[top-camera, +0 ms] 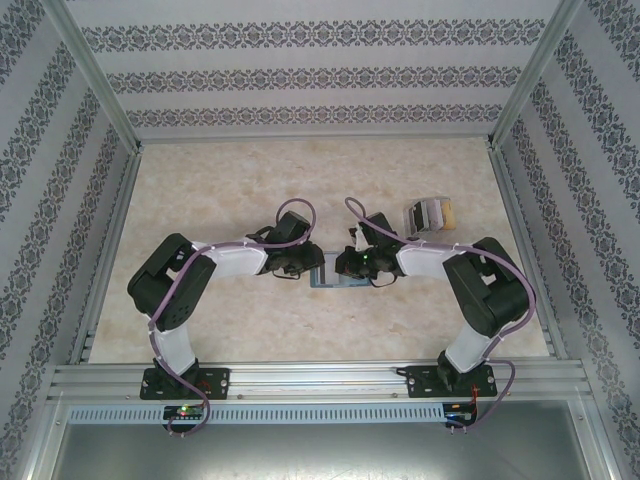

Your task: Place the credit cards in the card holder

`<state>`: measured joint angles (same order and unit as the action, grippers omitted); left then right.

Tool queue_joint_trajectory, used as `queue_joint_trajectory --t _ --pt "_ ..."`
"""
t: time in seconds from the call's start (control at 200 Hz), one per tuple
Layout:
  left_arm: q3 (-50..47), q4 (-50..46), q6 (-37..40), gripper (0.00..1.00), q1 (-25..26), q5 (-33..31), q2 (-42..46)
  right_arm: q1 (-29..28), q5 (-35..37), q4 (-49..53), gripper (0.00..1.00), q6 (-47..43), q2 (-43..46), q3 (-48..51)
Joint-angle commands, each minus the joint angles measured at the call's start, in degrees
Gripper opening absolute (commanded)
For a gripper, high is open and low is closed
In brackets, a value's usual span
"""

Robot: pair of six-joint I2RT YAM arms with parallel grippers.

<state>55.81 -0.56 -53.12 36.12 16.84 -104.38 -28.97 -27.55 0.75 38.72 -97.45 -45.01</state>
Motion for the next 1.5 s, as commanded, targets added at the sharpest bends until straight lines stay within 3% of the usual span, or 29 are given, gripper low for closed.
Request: queue_joint_trajectory --t 0.0,0.14,0.355,0.565,0.794,0.974,1.179,1.494 --pt "1.29 -1.38 1.44 0.28 -0.26 -0.24 -0.85 0.06 -1.17 2.84 0.08 -4.53 -1.51 -2.1" --pt "1.19 -1.35 1.6 0.28 -0.35 -0.09 -0.98 0.19 -2.71 4.53 0.1 -6.9 -2.16 -3.91" --pt "0.8 0.33 0.85 0.28 -0.35 2.01 -0.66 -0.11 -3.95 -3.14 0.13 3.22 -3.47 -2.71" --pt "-0.61 0.58 0.43 0.28 -0.35 2.41 0.27 -0.4 -1.06 -2.46 0.15 4.67 -1.53 -3.14" --pt "-1.58 -0.67 0.83 0.28 -0.32 0.71 2.44 0.89 1.71 2.9 0.31 2.08 2.12 -2.77" --pt "-2.24 -0.67 0.66 0.3 -0.33 0.37 3.44 1.29 3.72 6.12 0.34 1.06 4.7 -2.6" --pt "-2.57 0.27 0.56 0.33 -0.35 0.66 4.04 1.2 5.65 8.23 0.31 0.14 5.25 -2.98" --pt "-3.37 -0.28 0.65 0.37 -0.34 -0.48 6.19 -1.01 2.48 7.78 0.24 -0.24 -0.19 -5.7"
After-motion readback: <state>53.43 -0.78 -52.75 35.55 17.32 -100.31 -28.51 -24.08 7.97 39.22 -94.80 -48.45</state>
